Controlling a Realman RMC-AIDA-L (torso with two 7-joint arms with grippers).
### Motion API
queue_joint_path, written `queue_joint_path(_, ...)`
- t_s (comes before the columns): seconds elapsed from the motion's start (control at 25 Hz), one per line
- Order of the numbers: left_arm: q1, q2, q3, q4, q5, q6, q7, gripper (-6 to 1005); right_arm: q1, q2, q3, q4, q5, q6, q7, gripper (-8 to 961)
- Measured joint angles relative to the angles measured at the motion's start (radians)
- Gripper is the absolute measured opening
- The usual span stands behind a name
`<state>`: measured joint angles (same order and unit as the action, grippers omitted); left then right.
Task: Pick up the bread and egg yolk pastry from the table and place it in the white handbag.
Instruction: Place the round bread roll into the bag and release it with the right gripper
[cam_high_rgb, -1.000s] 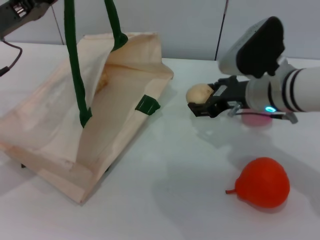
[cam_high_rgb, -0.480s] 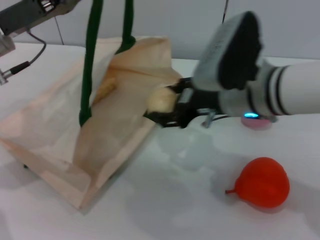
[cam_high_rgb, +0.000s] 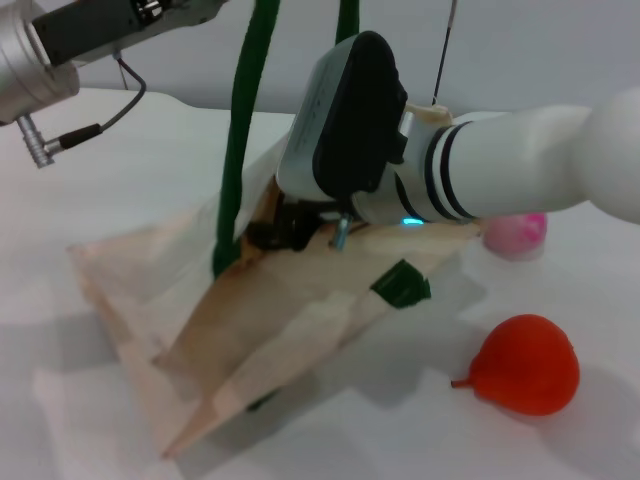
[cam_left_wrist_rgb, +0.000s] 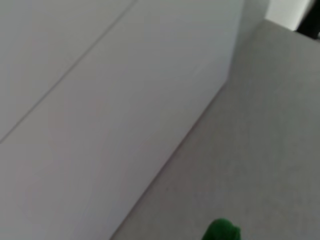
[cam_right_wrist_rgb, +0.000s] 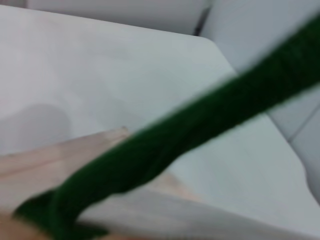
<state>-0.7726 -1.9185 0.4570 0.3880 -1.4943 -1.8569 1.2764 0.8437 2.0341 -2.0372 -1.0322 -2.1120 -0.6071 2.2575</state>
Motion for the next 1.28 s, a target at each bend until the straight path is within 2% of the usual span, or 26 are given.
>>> queue_joint_path(0.16,0.007,-0.002,-0.011,0.005,-0.014,-0.022,-0.006,126,0.020,0.000,-0.012,0.090,0.000,0.103,0.043,668)
queue_joint_path(0.56,0.080,0.016,-0.015,0.009,-0.101,-0.010,0.001,127,0.013,-0.004,-0.001,0.124,0.046,0.115,0.085,646)
queue_joint_path(0.68,0.094,0.019,-0.015,0.011,-0.108,0.018,0.014,127,-0.003,-0.005,0.000,0.103,0.049,0.112,0.082,736)
queue_joint_path(0.88,0.120,0.018,-0.016,0.011,-0.122,0.090,0.041,127,-0.089,-0.011,0.005,-0.011,0.044,0.107,0.076,893)
queue_joint_path(1.12,0.147,0.016,-0.037,0.003,-0.137,0.182,0.078,127,-0.265,-0.011,0.123,-0.202,0.047,0.029,-0.041,891)
queue_joint_path(1.28,0.156,0.019,-0.048,-0.001,-0.137,0.218,0.095,126,-0.335,-0.010,0.214,-0.237,0.049,0.010,-0.049,890)
